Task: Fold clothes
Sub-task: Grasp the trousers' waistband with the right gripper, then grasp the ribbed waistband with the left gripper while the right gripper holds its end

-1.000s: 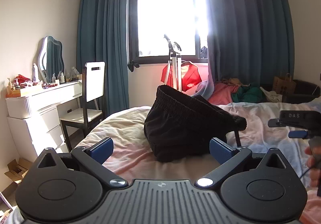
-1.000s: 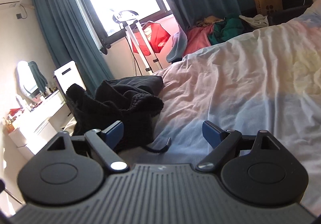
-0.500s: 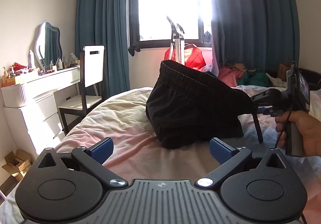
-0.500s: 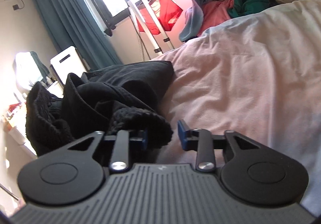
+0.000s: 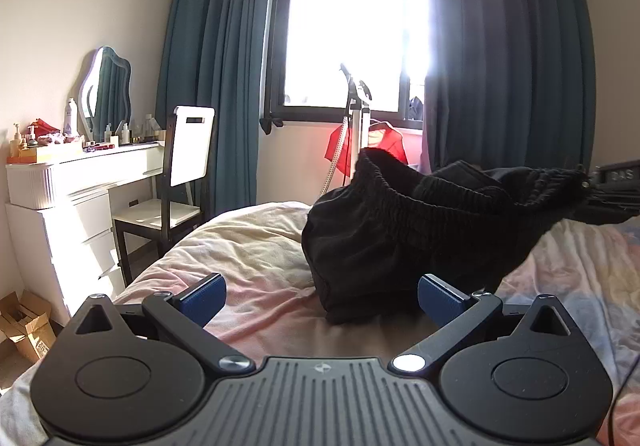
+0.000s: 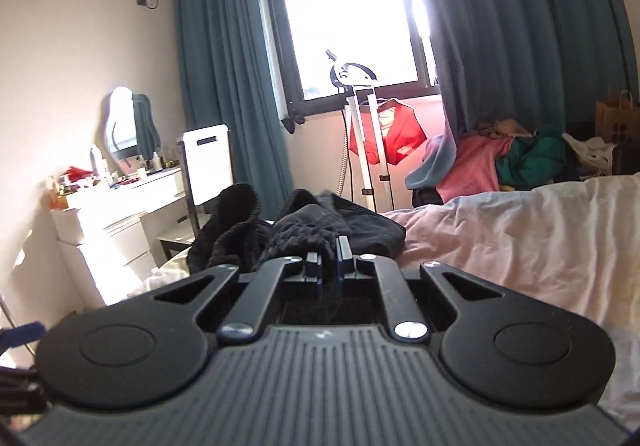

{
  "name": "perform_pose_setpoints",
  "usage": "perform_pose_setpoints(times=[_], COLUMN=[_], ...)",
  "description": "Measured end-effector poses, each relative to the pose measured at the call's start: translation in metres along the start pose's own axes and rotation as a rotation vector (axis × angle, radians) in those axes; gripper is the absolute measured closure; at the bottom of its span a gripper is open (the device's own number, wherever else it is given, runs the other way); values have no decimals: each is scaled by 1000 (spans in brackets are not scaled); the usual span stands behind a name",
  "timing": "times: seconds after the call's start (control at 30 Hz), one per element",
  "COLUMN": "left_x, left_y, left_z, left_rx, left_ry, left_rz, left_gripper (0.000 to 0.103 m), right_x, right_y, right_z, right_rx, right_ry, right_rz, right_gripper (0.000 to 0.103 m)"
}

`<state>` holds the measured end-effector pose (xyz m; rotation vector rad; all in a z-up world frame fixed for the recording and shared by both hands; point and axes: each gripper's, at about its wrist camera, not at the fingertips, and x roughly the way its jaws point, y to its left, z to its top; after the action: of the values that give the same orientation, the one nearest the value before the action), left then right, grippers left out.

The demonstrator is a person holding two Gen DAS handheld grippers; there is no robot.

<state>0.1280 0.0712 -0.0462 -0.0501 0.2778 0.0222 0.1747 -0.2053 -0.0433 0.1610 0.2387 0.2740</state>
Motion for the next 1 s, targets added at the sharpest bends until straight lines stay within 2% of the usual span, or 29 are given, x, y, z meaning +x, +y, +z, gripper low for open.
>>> perform_pose_setpoints(times=[0.1,0.23,0.33,0.47,0.63,0.7,0.77,0.83,0.87,1.0], left_x=[-15,-32,-39,-45,-43,-39,-36,-35,-34,-33], left_y=[9,14,12,5,-9,-15,-22,-27,-30,-38], left_z=[3,1,-3,-12,-23,-27,-31,-33,-34,-39], left_rx=[-60,-103,-101,-85,-2,18,40,60,69,99], left_ry=[-1,16,47,83,106,120,128,130,130,134], left_rz=[-18,-27,-36,-47,-37,-37,-44,-51,-56,-70], left_gripper=[0,0,0,0,0,0,0,0,0,0], right_x=[-60,-113,-125,-117,-134,-149,-165,-173,-168,-139], right_y=[16,13,3,-10,-35,-41,-48,-51,-53,-60], right_z=[-4,-28,-60,-111,-121,-116,-112,-109,-109,-113], right_rx=[-18,92,192,336,579,617,653,687,697,739], right_ry=[9,92,233,441,415,343,271,194,198,239], right_rz=[7,2,-13,-49,12,28,44,13,15,31], right_gripper=[93,92,92,90,85,81,58,41,37,37])
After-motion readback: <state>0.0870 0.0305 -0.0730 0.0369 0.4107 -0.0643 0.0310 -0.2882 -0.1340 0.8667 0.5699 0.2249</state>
